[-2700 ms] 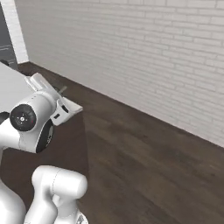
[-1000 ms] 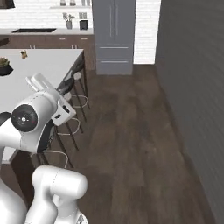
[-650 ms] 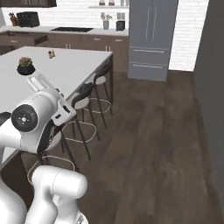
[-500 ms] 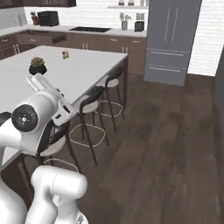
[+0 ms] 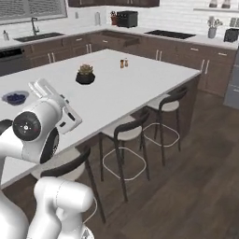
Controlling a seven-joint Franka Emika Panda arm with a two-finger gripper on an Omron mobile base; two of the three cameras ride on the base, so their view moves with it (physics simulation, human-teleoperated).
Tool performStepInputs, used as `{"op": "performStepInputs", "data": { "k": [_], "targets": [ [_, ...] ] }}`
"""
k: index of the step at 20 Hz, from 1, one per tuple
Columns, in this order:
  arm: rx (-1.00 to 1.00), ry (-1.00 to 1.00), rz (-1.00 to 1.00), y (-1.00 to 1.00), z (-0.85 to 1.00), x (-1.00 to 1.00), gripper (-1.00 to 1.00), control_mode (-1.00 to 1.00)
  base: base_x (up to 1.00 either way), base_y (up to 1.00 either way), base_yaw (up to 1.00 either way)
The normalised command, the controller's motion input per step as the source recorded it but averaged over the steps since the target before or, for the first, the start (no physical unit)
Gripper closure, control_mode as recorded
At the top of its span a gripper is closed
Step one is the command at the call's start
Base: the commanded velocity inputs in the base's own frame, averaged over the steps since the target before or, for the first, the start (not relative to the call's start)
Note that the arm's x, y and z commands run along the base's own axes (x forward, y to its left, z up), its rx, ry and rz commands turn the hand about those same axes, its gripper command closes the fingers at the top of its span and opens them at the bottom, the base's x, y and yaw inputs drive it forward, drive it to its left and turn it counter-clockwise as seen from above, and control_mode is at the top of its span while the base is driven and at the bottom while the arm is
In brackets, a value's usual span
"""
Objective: Take a straw from the drawer in front and place it inside the glass cup on the dining counter.
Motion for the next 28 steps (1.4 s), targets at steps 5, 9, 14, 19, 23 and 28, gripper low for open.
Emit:
{"op": "performStepInputs", "data": {
  "k": [5,9,14,19,23,28],
  "targets": [
    [0.0,0.0,0.0,0.0,0.0,0.0,1.0,1.0,0.57,-0.36,0.66],
    [0.0,0.0,0.0,0.0,0.0,0.0,1.0,1.0,0.33,-0.28,0.7],
    [0.0,0.0,0.0,0.0,0.0,0.0,1.0,1.0,0.46,-0.18,0.67],
    [0.0,0.0,0.0,0.0,0.0,0.0,1.0,1.0,0.55,-0.27,0.51],
    [0.0,0.0,0.0,0.0,0.0,0.0,1.0,1.0,0.57,-0.29,0.43],
    [0.0,0.0,0.0,0.0,0.0,0.0,1.0,1.0,0.65,-0.26,0.37]
  ]
}}
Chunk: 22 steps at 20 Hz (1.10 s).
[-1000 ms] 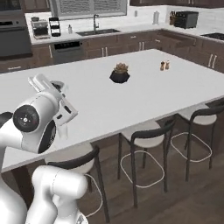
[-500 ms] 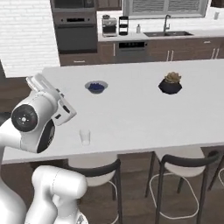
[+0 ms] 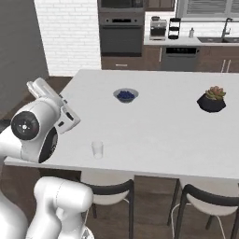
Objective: Take a straw from the drawer in front and place it inside the glass cup on the dining counter.
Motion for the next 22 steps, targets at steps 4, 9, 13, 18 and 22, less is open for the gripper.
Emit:
{"op": "performStepInputs", "data": {
  "k": [4,9,13,18,22],
  "targets": [
    [0.0,0.0,0.0,0.0,0.0,0.0,1.0,1.0,0.72,-0.23,0.34],
    [-0.01,0.03,0.07,0.0,-0.11,0.14,1.0,-1.0,0.39,-0.06,0.17],
    [-0.09,-0.03,0.08,0.0,-0.25,0.2,1.0,-1.0,0.0,0.0,0.0],
    [-0.18,-0.24,0.32,-0.05,-0.11,0.08,1.0,-1.0,0.0,0.0,0.0],
    [-0.23,-0.17,0.35,0.0,-0.19,0.06,1.0,-1.0,0.0,0.0,0.0]
  ]
}}
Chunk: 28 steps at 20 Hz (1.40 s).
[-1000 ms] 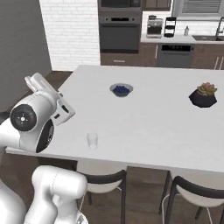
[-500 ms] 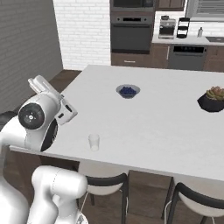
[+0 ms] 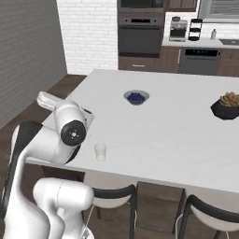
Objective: Take a straw from the drawer in front and place it inside the glass cup on the dining counter.
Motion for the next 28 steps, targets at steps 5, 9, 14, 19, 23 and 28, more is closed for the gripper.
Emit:
{"op": "performStepInputs", "data": {
  "k": [5,9,14,19,23,28],
  "targets": [
    [-0.24,-0.08,0.34,0.0,-0.27,0.08,1.0,-1.0,0.0,0.0,0.0],
    [-0.2,-0.06,0.38,-0.01,-0.28,0.12,1.0,-1.0,0.0,0.0,0.0],
    [-0.17,-0.11,0.35,-0.01,-0.2,0.0,1.0,-1.0,0.0,0.0,0.0],
    [-0.19,-0.05,0.23,0.0,-0.31,0.0,1.0,-1.0,0.0,0.0,0.0],
    [-0.08,-0.14,0.15,-0.15,-0.29,0.0,1.0,-1.0,0.0,0.0,0.0],
    [0.0,-0.14,0.13,-0.31,-0.31,0.12,1.0,-1.0,0.0,0.0,0.0]
  ]
}}
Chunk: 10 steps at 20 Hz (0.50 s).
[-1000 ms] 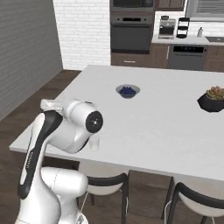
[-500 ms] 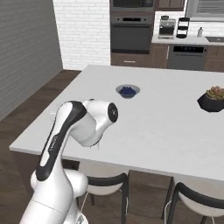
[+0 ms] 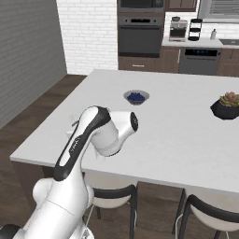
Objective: Take a straw from the drawer in front and place it inside the glass cup on the dining counter.
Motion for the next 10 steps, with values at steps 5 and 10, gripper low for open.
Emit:
{"op": "performStepInputs", "data": {
  "k": [5,10],
  "targets": [
    [0.0,-0.09,0.14,-0.31,-0.13,0.27,1.0,-1.0,0.0,0.0,0.0],
    [0.0,0.02,0.11,-0.05,0.0,0.47,1.0,-1.0,0.0,0.0,0.0]
  ]
}}
